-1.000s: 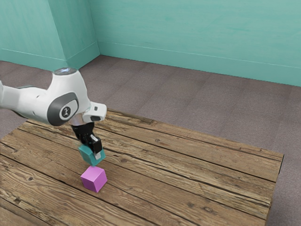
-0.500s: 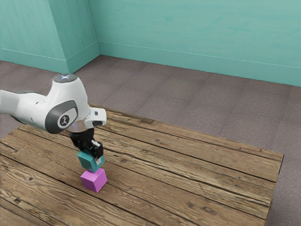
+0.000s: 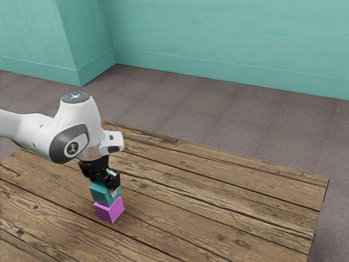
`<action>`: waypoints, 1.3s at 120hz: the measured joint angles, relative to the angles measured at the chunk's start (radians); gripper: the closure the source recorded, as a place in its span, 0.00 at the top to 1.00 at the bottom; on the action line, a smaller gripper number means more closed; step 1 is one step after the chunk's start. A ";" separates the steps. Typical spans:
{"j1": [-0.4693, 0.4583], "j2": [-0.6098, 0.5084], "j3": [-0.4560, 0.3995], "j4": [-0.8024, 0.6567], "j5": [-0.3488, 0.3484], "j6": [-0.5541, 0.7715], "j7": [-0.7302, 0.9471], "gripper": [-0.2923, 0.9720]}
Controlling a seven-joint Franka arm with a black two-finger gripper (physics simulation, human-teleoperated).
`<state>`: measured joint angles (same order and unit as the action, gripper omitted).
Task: Pick up the blue block with one arm, and put the blue block on the pink block with one arm
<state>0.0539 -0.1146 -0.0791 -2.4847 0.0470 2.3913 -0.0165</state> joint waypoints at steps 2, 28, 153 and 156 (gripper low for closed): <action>0.000 -0.002 -0.001 -0.002 0.001 0.000 -0.003 0.51; 0.000 -0.029 -0.005 -0.032 0.008 0.002 -0.033 0.51; -0.005 -0.019 -0.019 -0.028 0.045 0.022 -0.066 0.74; -0.005 -0.020 -0.019 -0.026 0.046 0.021 -0.066 0.74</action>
<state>0.0489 -0.1347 -0.0980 -2.5104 0.0925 2.4119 -0.0821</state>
